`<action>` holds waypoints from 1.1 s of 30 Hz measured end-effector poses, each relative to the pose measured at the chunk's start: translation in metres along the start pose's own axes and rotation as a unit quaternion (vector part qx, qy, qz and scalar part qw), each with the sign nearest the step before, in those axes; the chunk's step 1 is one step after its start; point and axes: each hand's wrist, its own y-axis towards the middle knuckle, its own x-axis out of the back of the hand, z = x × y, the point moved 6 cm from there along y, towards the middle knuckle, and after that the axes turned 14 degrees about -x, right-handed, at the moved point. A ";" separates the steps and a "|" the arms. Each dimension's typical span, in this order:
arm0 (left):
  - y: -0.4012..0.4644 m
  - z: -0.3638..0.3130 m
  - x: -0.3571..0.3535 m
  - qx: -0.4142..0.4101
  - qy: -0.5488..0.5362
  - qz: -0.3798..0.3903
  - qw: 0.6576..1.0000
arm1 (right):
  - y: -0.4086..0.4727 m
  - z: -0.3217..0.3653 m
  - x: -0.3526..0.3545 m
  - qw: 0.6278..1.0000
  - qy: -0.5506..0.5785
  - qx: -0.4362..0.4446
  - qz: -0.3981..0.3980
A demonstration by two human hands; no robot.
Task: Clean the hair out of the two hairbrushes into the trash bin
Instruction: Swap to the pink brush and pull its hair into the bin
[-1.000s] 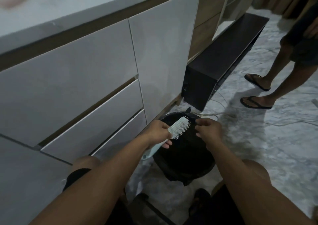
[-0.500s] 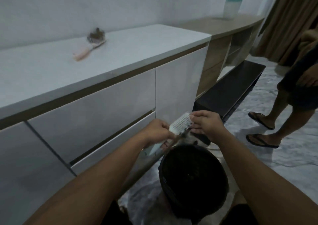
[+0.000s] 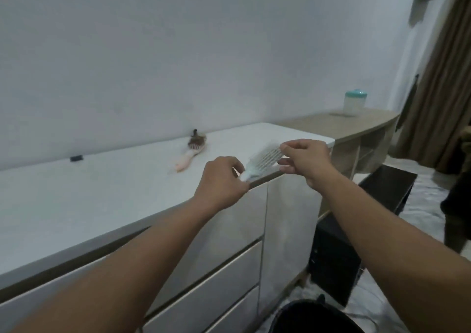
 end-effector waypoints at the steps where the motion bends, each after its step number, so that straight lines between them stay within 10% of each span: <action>1: 0.003 0.001 0.014 0.000 0.021 -0.014 1.000 | 0.003 0.011 -0.011 1.000 -0.008 0.014 0.002; 13: 0.010 0.085 0.136 0.088 0.089 -0.113 0.986 | -0.001 0.066 -0.182 0.937 -0.263 0.227 0.031; 33: 0.018 0.214 0.171 0.214 0.119 -0.121 0.962 | 0.040 0.022 -0.343 0.714 -0.645 0.232 0.141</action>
